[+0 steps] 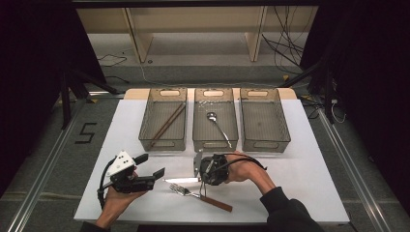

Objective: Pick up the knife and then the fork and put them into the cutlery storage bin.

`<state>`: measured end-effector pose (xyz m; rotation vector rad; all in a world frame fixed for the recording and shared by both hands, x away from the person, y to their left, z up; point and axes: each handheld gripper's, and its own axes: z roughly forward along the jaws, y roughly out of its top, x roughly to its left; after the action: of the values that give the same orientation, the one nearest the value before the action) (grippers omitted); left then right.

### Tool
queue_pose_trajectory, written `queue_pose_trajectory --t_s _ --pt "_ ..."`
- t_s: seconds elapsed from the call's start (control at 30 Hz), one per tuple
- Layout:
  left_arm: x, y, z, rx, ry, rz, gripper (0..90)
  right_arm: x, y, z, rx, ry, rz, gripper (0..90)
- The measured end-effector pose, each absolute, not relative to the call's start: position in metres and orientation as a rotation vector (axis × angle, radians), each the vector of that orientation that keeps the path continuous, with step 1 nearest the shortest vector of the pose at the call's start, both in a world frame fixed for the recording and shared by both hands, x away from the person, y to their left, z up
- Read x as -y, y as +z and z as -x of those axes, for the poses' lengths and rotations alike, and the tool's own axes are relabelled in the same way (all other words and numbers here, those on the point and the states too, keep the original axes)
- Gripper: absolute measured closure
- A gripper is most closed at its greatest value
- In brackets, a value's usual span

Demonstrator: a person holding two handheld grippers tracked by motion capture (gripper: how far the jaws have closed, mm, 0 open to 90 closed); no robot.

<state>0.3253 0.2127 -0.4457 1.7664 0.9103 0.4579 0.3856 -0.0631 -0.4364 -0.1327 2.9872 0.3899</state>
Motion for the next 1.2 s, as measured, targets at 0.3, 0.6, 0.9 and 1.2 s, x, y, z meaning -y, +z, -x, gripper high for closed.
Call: queue_pose_trajectory --t_s 0.3,0.6,0.9,1.2 --pt "-0.213 -0.446 -0.326 -0.912 0.457 -1.761 16.9 0.081 -0.424 -0.389 -2.947 0.501 0.022 77.2" --pt "-0.213 -0.446 -0.326 -0.912 0.457 -1.763 16.9 0.094 -0.413 -0.393 -2.907 0.606 -0.077 77.2" --pt "-0.213 -0.446 -0.326 -0.912 0.456 -1.764 16.9 0.107 -0.403 -0.401 -2.863 0.723 -0.246 77.3" --pt "-0.213 -0.446 -0.326 -0.913 0.458 -1.762 16.9 0.131 -0.389 -0.416 -2.776 0.846 -0.520 77.3"
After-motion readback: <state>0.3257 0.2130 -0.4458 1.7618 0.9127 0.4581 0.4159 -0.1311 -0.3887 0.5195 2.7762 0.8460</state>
